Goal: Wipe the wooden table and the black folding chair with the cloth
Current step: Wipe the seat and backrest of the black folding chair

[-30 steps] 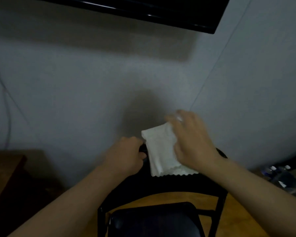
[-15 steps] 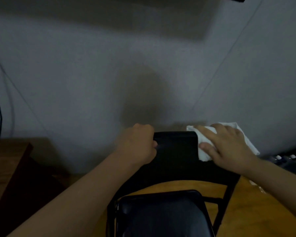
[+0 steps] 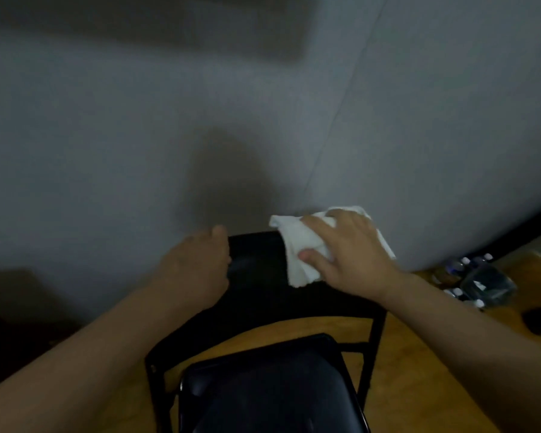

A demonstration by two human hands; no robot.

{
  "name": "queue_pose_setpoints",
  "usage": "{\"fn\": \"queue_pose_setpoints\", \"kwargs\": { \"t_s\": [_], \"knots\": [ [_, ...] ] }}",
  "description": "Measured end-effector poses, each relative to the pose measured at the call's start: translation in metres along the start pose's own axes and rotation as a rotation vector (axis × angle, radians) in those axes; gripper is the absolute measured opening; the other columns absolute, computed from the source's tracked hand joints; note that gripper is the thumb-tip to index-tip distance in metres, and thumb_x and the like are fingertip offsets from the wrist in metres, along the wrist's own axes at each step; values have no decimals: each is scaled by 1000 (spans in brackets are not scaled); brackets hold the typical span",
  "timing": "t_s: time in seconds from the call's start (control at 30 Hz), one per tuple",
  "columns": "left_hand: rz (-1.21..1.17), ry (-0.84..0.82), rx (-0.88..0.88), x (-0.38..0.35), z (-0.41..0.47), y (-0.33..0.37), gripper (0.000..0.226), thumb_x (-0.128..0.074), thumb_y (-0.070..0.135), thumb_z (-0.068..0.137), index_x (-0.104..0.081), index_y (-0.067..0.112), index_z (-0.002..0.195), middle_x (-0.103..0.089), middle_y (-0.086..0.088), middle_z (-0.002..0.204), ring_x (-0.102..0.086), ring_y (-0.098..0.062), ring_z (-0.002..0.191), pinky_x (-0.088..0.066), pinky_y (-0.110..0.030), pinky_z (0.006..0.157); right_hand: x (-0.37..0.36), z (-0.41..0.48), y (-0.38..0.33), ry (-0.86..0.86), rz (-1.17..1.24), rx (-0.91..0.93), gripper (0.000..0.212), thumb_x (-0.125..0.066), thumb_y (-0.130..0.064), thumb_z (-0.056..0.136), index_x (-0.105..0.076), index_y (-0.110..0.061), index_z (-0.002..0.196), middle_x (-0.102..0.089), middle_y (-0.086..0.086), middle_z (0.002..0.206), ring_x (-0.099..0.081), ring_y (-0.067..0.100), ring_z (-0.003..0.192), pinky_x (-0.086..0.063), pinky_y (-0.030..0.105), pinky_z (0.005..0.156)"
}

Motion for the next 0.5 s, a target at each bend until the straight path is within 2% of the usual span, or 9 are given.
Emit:
{"fn": "queue_pose_setpoints", "kwargs": {
  "t_s": [0.07, 0.13, 0.17, 0.23, 0.27, 0.3, 0.33, 0.4, 0.5],
  "knots": [
    [61, -111, 9, -7, 6, 0, 15, -50, 14, 97, -35, 16, 98, -42, 1, 92, -48, -15, 82, -40, -26, 70, -4, -16, 38, 13, 4, -107, 68, -32, -74, 91, -39, -39, 149, -53, 7, 132, -49, 30, 123, -38, 54, 105],
    [74, -255, -8, -5, 16, 9, 4, -45, 16, 99, -43, 12, 100, -49, -1, 93, -51, -14, 80, -42, -25, 68, -10, -24, 58, 43, 76, -152, 65, -33, -74, 92, -32, -43, 149, -52, 2, 127, -49, 28, 117, -43, 53, 98],
    [35, -289, -42, 0, 23, 20, 7, -44, 17, 99, -46, 11, 102, -54, -4, 99, -54, -16, 85, -45, -26, 71, -12, -25, 63, 71, 104, -154, 64, -33, -74, 93, -31, -43, 148, -53, 1, 125, -49, 27, 114, -44, 52, 95],
    [-109, -232, -136, 14, 45, 60, 26, -43, 22, 101, -51, 12, 123, -57, -6, 123, -57, -22, 106, -44, -26, 86, -15, -26, 67, 137, 124, -148, 63, -31, -74, 95, -32, -41, 149, -54, 0, 123, -51, 26, 110, -45, 49, 91],
    [-169, -167, -179, 21, 57, 83, 30, -41, 27, 102, -53, 14, 126, -58, -7, 129, -57, -23, 110, -41, -26, 86, -16, -28, 70, 178, 132, -152, 64, -28, -73, 96, -32, -39, 150, -55, 1, 123, -51, 26, 110, -46, 49, 90],
    [-178, -94, -231, 26, 68, 106, 30, -37, 34, 104, -59, 16, 115, -61, -8, 125, -58, -23, 104, -40, -27, 82, -18, -32, 74, 220, 151, -167, 65, -26, -72, 97, -33, -37, 150, -55, 2, 124, -51, 26, 110, -46, 49, 90],
    [-137, -44, -283, 27, 76, 127, 36, -32, 40, 105, -61, 20, 95, -65, -9, 113, -57, -23, 92, -39, -28, 76, -22, -38, 79, 263, 189, -193, 65, -24, -70, 98, -33, -35, 152, -55, 4, 125, -51, 27, 110, -46, 49, 90],
    [-36, -11, -335, 17, 87, 151, 48, -26, 43, 105, -46, 22, 67, -64, -9, 89, -53, -21, 73, -38, -30, 70, -35, -55, 97, 340, 309, -281, 64, -25, -65, 101, -34, -31, 154, -54, 7, 126, -51, 26, 110, -47, 47, 90],
    [-46, -66, -377, -9, 90, 151, 52, -23, 44, 106, -43, 21, 63, -60, -8, 71, -53, -19, 62, -48, -34, 73, -61, -82, 121, 404, 511, -387, 61, -29, -56, 103, -37, -24, 154, -57, 7, 120, -54, 23, 101, -50, 44, 85]
  ]
}}
Point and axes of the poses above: each hand's wrist, its own z-axis towards the middle knuckle, its own x-axis out of the back of the hand, y = z × x, the point moved 9 cm from there along z, towards the middle knuckle
